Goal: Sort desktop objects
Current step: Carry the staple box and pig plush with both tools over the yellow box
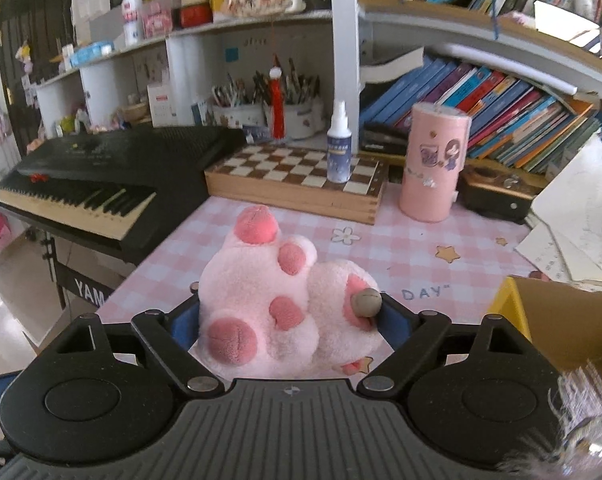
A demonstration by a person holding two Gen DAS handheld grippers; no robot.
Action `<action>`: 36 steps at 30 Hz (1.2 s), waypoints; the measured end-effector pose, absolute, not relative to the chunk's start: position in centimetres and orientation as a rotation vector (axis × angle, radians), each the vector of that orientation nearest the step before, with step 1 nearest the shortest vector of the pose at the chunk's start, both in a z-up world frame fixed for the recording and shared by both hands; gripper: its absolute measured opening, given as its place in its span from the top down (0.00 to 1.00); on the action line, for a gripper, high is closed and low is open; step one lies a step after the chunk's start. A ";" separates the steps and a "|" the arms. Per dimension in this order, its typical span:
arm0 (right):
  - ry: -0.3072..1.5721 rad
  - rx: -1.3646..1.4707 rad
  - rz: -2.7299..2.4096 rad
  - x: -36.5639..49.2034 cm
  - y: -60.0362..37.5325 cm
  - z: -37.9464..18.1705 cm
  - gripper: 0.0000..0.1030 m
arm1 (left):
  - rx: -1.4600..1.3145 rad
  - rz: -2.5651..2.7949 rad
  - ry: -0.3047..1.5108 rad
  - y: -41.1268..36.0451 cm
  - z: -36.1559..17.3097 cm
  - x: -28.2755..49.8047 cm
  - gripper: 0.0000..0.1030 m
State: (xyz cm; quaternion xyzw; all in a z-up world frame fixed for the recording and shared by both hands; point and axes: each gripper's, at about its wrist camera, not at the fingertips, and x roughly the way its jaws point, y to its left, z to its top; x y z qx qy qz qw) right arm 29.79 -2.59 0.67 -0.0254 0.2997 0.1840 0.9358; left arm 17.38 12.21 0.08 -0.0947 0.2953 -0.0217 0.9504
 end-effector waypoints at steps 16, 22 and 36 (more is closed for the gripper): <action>0.639 -0.024 0.362 18.0 -5.8 2.4 0.16 | -0.215 -0.102 0.564 13.0 1.3 11.0 0.48; 0.665 -0.009 0.336 14.5 -5.9 1.8 0.16 | -0.205 -0.131 0.569 13.0 1.3 8.2 0.48; 0.719 0.011 0.284 6.1 -6.7 0.3 0.16 | -0.161 -0.224 0.596 12.2 1.3 2.9 0.48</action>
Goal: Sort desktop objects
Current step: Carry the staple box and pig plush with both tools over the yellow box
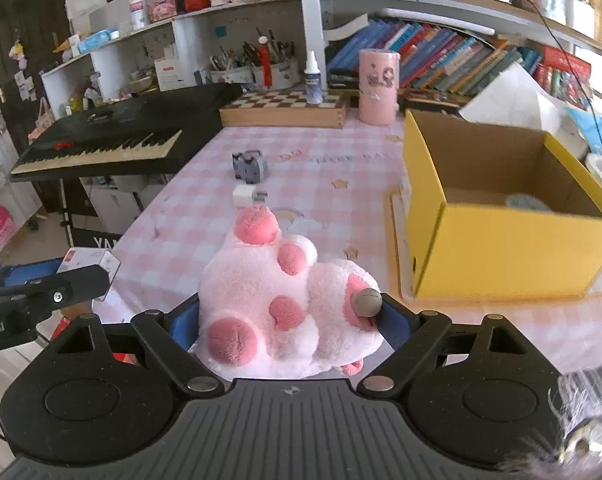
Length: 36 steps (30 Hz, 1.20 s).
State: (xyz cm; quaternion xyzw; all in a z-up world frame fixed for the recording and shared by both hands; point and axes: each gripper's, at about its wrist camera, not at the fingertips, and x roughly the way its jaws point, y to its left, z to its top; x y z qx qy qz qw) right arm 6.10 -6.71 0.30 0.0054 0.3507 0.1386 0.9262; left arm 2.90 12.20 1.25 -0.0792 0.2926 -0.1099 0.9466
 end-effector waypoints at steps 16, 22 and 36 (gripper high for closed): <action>0.761 0.095 0.095 0.6 -11.6 -0.9 0.16 | -0.096 -0.411 0.611 7.6 1.0 1.7 0.48; 0.766 0.135 0.026 -0.6 -13.9 -1.2 0.16 | -0.064 -0.479 0.617 5.2 0.9 2.1 0.48; 0.778 0.186 -0.082 -0.6 -18.8 -1.6 0.16 | -0.009 -0.580 0.615 -0.1 1.1 3.9 0.48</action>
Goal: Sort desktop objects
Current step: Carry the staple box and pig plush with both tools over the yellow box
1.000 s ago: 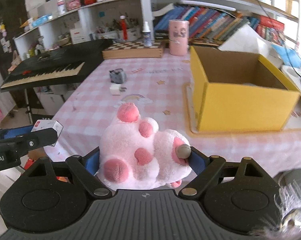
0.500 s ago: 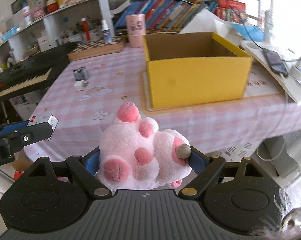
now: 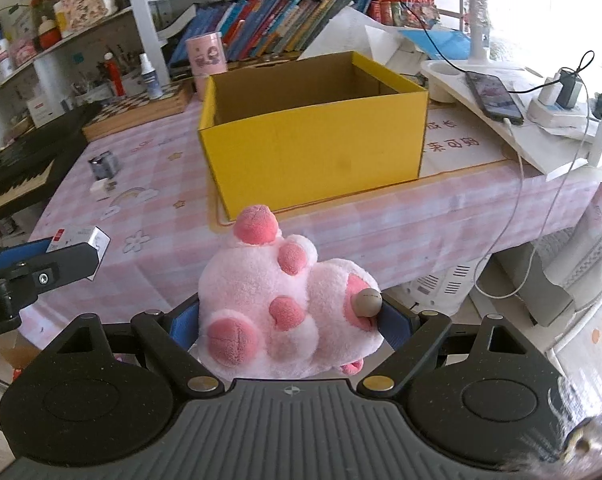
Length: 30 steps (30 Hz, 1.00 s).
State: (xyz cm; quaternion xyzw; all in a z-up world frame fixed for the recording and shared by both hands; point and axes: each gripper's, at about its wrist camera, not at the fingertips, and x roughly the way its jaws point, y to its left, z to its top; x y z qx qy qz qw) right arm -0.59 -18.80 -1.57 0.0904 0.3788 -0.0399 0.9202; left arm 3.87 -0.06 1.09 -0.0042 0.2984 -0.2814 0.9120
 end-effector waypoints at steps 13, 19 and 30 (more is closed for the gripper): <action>0.780 0.189 -0.117 2.2 -22.1 -1.1 0.16 | 0.013 -0.629 0.537 -3.8 3.2 6.7 0.48; 0.737 0.194 -0.137 4.1 -24.2 -0.3 0.16 | 0.011 -0.652 0.484 -5.8 4.5 8.9 0.48; 0.641 0.168 -0.152 8.0 -28.5 2.6 0.16 | 0.005 -0.641 0.442 -9.5 5.1 13.1 0.48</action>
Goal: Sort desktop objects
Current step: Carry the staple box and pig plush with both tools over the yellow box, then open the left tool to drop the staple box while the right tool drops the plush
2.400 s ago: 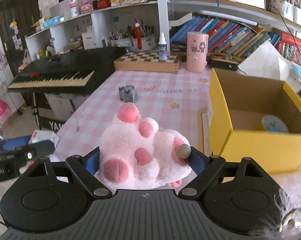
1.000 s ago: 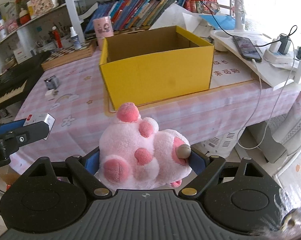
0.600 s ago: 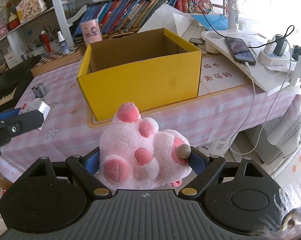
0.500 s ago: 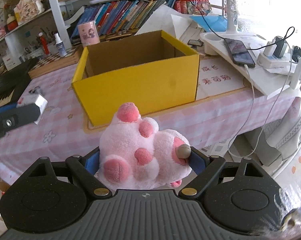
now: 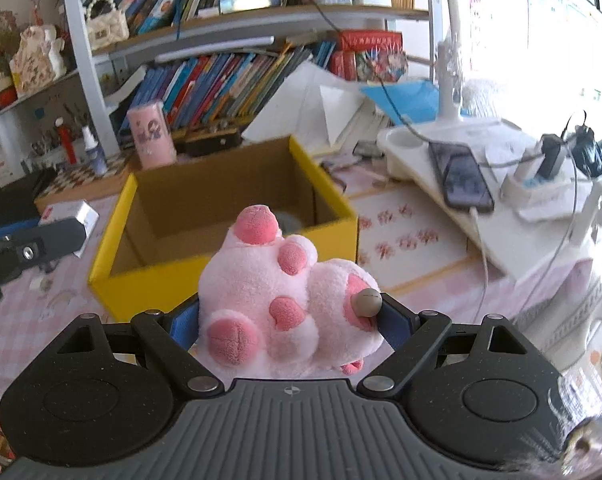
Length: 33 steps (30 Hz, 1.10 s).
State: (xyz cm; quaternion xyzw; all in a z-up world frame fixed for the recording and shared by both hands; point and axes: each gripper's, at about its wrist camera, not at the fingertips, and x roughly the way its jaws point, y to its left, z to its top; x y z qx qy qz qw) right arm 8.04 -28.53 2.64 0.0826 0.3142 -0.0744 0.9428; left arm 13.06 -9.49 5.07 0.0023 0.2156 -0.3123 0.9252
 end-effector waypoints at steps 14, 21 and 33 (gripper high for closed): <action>0.556 0.122 -0.026 15.1 -31.0 4.9 0.16 | 0.061 -0.551 0.506 -13.5 2.9 17.9 0.48; 0.579 0.034 0.095 20.0 -30.1 4.0 0.16 | 0.094 -0.507 0.608 -15.2 0.6 19.8 0.48; 0.751 -0.083 0.255 26.4 -28.3 -0.1 0.16 | 0.060 -0.469 0.685 -15.6 -0.9 20.8 0.47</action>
